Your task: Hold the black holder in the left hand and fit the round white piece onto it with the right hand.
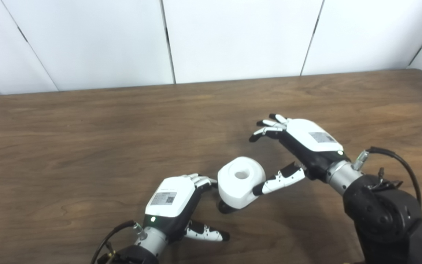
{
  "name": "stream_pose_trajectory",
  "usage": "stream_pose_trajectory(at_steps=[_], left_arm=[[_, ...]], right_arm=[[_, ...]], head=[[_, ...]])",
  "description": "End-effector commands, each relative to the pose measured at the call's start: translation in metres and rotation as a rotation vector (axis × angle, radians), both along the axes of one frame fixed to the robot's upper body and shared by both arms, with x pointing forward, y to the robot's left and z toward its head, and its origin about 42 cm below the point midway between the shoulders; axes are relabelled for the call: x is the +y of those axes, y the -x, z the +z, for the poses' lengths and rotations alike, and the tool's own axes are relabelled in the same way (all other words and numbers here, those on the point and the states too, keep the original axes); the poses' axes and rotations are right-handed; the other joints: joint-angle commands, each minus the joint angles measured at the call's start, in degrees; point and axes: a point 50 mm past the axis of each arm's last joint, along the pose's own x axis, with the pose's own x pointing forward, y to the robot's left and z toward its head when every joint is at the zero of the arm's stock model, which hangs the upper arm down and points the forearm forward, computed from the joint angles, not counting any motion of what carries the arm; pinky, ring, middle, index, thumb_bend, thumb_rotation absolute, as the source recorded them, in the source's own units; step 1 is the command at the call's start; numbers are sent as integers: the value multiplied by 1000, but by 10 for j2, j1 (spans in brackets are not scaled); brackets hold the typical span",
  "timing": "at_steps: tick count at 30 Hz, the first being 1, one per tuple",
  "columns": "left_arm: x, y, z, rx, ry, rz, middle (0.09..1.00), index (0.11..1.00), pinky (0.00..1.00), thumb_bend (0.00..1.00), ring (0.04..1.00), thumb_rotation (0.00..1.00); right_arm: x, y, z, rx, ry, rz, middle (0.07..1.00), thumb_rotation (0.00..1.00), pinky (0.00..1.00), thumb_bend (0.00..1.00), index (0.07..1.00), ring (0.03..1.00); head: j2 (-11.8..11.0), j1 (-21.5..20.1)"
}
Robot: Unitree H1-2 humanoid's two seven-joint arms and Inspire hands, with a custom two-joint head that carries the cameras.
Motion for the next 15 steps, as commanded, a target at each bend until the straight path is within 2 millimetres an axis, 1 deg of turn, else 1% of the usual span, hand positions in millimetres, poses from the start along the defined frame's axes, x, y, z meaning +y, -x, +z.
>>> stream_pose_trajectory(at_steps=[1, 5, 7, 9, 12, 15], left_arm=[[10, 8, -6, 89, -39, 14, 853, 849, 853, 1000, 886, 288], [20, 9, 7, 73, -52, 43, 849, 866, 819, 1000, 872, 291], [26, 8, 13, 63, -49, 61, 849, 870, 807, 1000, 869, 292], [31, 8, 18, 55, -32, 84, 845, 868, 798, 1000, 865, 272], [39, 6, 22, 41, -18, 107, 840, 856, 785, 1000, 861, 248], [43, 5, 24, 40, -12, 119, 842, 852, 791, 1000, 867, 223]], right_arm=[[-4, -3, 16, -56, -19, -6, 931, 466, 1000, 990, 763, 1000], [-10, -6, 22, -39, -48, -4, 938, 450, 1000, 996, 772, 1000], [-12, -7, 27, -35, -49, 0, 941, 457, 1000, 1000, 780, 1000], [-15, -8, 31, -34, -35, 4, 943, 471, 1000, 1000, 793, 1000], [-20, -10, 35, -26, 1, 8, 951, 464, 1000, 1000, 808, 1000], [-24, -12, 37, -20, 15, 10, 955, 451, 1000, 1000, 812, 1000]], head=[[1, -1], [0, 1], [-1, 1], [-2, 0], [-4, 0], [-5, -1]])
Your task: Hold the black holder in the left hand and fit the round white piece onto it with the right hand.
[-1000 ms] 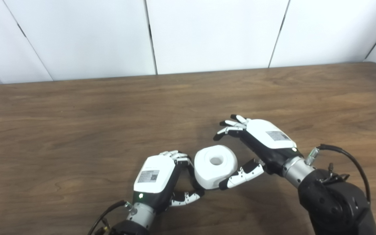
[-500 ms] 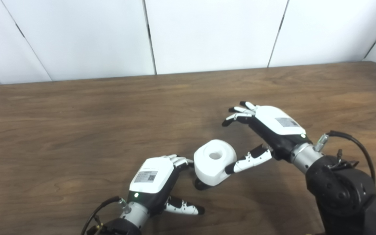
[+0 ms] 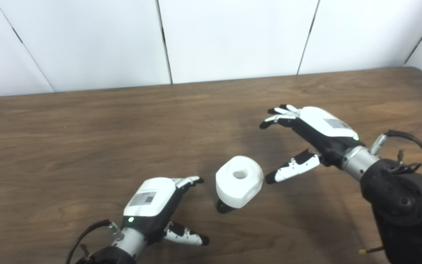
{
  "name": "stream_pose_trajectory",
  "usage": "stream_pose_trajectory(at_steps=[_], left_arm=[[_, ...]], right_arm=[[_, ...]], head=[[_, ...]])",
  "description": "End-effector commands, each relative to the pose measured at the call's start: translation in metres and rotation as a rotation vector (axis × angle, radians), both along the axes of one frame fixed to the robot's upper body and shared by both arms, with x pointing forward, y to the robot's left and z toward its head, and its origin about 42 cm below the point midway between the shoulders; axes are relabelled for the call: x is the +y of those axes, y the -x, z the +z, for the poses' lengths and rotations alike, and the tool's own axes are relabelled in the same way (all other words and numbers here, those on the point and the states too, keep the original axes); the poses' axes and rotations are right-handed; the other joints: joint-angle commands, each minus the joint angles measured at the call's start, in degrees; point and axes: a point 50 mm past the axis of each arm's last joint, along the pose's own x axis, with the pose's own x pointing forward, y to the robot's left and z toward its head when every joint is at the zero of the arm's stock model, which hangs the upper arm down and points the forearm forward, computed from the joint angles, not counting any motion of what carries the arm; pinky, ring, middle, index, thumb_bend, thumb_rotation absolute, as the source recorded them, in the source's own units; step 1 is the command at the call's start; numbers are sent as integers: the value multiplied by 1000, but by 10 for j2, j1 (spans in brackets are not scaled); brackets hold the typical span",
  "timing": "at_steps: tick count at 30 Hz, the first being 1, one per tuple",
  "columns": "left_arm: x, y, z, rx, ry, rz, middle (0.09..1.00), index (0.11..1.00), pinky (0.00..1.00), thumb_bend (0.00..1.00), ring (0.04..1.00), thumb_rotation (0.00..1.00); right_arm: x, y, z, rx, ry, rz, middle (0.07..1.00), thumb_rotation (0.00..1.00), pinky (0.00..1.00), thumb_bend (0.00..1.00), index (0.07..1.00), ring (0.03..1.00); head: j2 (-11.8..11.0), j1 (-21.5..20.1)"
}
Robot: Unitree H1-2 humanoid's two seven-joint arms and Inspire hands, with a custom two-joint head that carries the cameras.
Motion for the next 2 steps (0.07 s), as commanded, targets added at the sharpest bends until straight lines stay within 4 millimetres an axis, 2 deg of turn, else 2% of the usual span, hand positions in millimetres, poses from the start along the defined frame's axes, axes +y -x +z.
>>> stream_pose_trajectory(at_steps=[1, 2], left_arm=[[8, 1, 5, -7, -9, 31, 842, 850, 791, 1000, 865, 224], [8, 1, 5, -11, -10, 32, 839, 846, 784, 1000, 859, 224]], right_arm=[[-1, -1, 17, -63, 2, 10, 956, 451, 1000, 1000, 814, 1000], [-2, -2, 18, -62, 4, 11, 958, 456, 1000, 1000, 816, 1000]], head=[[-1, 0], [-1, 0]])
